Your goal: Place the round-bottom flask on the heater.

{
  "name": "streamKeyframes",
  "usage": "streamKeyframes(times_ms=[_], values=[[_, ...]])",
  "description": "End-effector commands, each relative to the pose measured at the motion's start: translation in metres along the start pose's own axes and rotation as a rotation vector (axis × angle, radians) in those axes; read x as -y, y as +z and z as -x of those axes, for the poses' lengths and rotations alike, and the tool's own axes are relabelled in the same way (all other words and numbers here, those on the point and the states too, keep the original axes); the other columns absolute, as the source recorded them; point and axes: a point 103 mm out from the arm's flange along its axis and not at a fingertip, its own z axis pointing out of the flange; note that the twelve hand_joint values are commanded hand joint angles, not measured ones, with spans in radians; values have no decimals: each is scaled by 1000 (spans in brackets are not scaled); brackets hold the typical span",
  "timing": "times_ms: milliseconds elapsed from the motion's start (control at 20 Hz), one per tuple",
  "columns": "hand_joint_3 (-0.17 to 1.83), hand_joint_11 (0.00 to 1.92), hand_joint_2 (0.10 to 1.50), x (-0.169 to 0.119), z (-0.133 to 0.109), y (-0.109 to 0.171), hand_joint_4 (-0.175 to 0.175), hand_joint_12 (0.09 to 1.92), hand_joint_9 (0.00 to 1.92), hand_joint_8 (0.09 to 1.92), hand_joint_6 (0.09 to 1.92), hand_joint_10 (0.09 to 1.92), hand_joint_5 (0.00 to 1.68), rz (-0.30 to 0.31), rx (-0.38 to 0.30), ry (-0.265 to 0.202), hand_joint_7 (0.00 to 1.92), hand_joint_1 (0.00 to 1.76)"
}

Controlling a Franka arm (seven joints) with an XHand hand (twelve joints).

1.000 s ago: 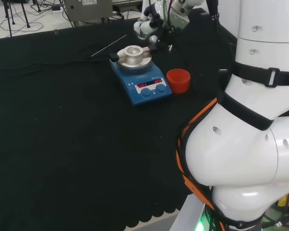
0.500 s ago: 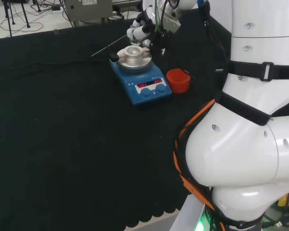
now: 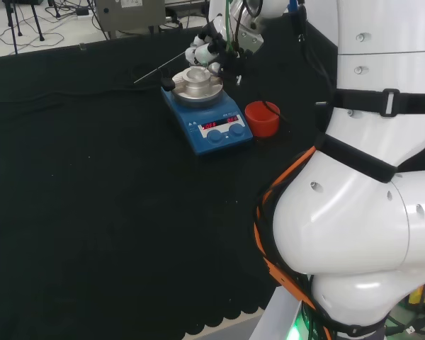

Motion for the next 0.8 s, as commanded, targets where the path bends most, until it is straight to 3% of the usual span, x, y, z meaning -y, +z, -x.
streamKeyframes(times_ms=[50,800], values=[[790,318,681,-2,8,1,50,1331,743,664,1037,631,1099,-4,4,11,560,1110],[797,318,677,-9,13,10,51,1331,743,664,1039,631,1099,-23,13,18,560,1110]])
